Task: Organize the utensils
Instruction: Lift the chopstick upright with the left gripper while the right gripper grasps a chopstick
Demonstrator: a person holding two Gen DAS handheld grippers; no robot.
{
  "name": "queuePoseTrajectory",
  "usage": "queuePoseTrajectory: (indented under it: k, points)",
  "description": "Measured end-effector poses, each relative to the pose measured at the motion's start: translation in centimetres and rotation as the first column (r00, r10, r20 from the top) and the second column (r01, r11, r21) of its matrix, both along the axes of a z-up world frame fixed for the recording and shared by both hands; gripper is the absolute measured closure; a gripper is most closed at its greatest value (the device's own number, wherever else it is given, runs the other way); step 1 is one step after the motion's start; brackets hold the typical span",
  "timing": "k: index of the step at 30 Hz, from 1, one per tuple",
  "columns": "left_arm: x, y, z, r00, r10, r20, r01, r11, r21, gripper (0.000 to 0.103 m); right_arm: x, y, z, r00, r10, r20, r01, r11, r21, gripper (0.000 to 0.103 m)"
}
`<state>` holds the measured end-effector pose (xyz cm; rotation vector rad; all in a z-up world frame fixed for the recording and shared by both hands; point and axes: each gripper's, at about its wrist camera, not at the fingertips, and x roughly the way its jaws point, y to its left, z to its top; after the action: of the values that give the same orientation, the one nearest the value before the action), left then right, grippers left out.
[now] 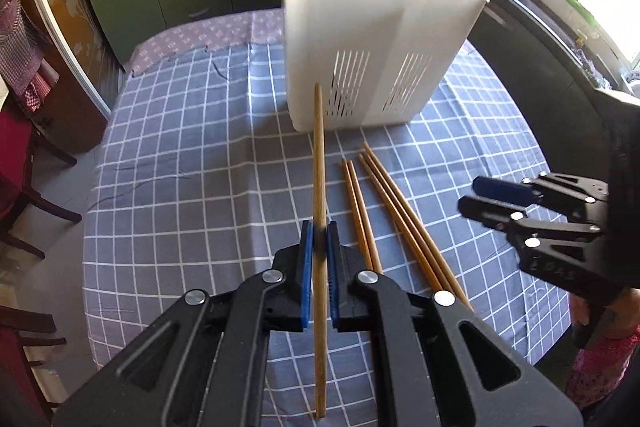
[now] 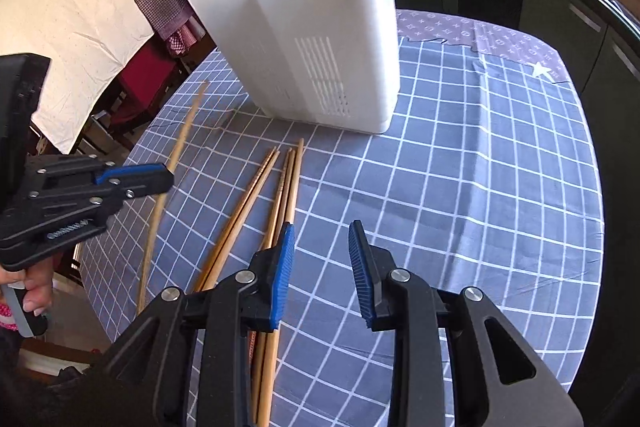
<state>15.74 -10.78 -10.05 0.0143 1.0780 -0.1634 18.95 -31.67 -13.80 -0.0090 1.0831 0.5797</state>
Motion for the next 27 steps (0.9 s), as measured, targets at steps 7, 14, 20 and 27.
queuePoseTrajectory:
  k: [7, 14, 20, 27]
  points:
    - [-3.2, 2.6, 3.7, 0.979, 0.025, 0.204, -0.019, 0.999, -0.028, 0.096, 1.3, 2.9, -1.7, 0.998, 0.038, -0.048, -0.04, 0.998, -0.051, 0.083]
    - [-4.8, 3.5, 4.6, 0.956, 0.021, 0.293, -0.012, 0.999, -0.035, 0.096, 1.8, 3.9, -2.9, 0.997, 0.034, -0.063, -0.041, 0.993, -0.108, 0.088]
    - [-5.2, 3.7, 4.7, 0.952, 0.016, 0.305, -0.002, 0.999, -0.044, 0.096, 1.7, 5.1, -3.2, 0.997, 0.046, -0.061, -0.053, 0.991, -0.127, 0.088]
    - [-5.5, 3.8, 4.8, 0.951, 0.007, 0.308, 0.007, 0.999, -0.044, 0.096, 1.8, 4.7, -2.9, 0.998, 0.032, -0.046, -0.039, 0.984, -0.176, 0.089]
